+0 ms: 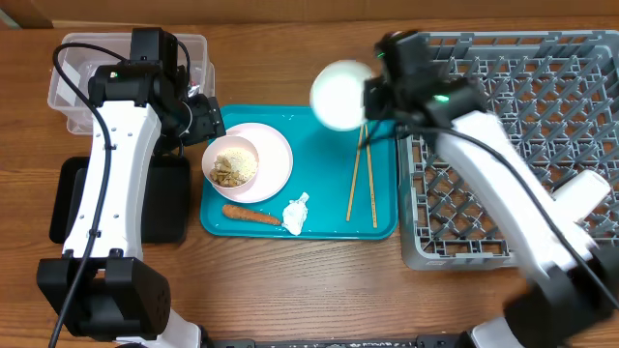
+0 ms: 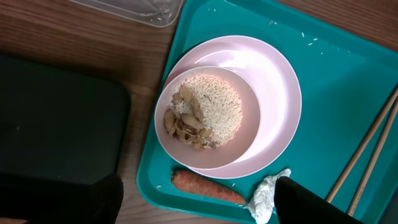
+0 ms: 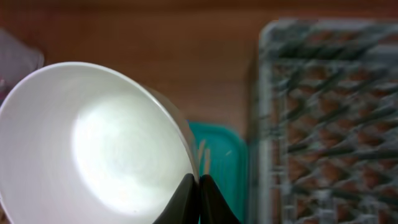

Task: Sort waste into correct bins and load items into the dishwasher
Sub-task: 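Lift the white bowl and carry it into the dish rack, then set the bowl in the rack's far right and release, then move the right gripper down onto the wooden chopsticks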

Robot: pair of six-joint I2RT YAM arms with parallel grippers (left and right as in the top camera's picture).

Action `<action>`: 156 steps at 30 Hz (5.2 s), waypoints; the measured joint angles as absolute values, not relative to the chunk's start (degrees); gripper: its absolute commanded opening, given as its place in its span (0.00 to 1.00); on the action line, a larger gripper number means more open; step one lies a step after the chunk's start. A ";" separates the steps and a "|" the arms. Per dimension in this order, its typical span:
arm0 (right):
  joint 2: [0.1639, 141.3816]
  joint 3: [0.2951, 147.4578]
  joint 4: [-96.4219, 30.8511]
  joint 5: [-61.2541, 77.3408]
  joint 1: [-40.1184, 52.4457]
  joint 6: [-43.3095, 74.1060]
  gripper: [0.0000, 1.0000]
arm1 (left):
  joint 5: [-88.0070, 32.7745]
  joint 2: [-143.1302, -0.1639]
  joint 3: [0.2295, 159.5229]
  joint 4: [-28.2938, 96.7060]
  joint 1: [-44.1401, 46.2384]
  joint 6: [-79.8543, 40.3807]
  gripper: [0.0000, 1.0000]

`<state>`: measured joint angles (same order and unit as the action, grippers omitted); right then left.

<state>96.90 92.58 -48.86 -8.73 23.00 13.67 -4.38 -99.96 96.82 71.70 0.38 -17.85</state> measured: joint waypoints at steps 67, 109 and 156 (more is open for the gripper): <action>114.24 93.21 -50.87 -79.13 -12.36 13.54 0.04 | -4.40 -99.96 96.82 72.18 0.38 -17.85 0.84; 114.34 93.19 -58.65 -67.64 -10.09 11.73 0.13 | -4.40 -99.96 96.82 72.42 0.38 -17.85 0.86; 91.24 92.88 -60.31 -2.35 4.19 7.79 0.74 | -4.40 -99.96 96.82 72.49 0.38 -17.87 0.91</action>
